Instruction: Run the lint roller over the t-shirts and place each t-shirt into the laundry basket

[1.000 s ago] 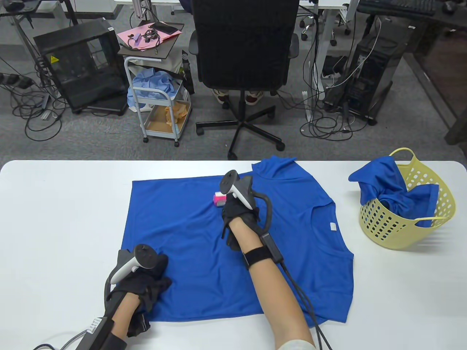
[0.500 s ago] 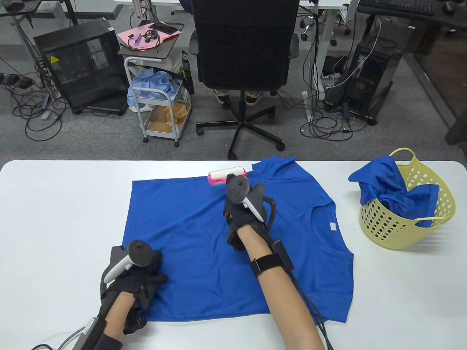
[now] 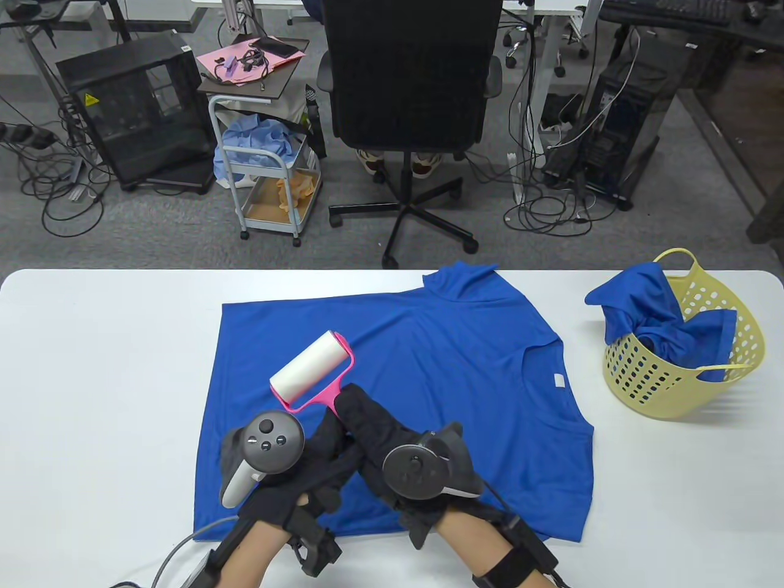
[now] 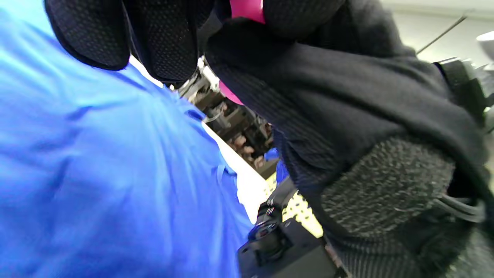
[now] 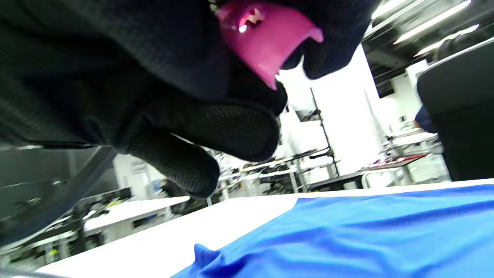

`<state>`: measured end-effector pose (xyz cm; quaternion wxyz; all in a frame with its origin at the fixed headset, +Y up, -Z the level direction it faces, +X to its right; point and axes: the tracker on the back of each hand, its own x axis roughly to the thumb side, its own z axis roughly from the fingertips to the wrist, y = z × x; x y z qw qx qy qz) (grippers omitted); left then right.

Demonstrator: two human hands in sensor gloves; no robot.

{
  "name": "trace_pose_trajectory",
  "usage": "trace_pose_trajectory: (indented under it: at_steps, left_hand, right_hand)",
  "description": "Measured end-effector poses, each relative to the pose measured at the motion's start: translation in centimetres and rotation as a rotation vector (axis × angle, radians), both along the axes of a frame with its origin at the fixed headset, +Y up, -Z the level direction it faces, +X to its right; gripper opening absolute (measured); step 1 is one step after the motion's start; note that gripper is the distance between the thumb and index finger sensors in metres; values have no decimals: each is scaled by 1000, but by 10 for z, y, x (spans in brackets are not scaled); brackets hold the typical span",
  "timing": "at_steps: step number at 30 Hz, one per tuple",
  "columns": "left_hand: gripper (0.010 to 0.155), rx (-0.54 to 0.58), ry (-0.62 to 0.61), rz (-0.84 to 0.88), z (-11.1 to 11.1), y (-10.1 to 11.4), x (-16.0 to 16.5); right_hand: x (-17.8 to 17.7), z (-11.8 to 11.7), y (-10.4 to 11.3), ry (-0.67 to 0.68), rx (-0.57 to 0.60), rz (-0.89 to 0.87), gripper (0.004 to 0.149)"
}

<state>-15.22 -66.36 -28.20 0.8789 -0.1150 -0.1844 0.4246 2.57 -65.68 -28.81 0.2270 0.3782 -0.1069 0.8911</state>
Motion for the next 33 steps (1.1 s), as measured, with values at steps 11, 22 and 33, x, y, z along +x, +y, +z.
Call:
trace_pose_trajectory:
  at_steps: [11, 22, 33]
  left_hand:
    - [69, 139, 126, 60, -2, -10, -6]
    - [71, -217, 198, -378, -2, -48, -37]
    - [72, -314, 274, -687, -78, -72, 1]
  right_hand:
    - [41, 9, -7, 63, -294, -25, 66]
    - [178, -28, -113, -704, -829, 665, 89]
    - [201, -30, -132, -673, -985, 551, 87]
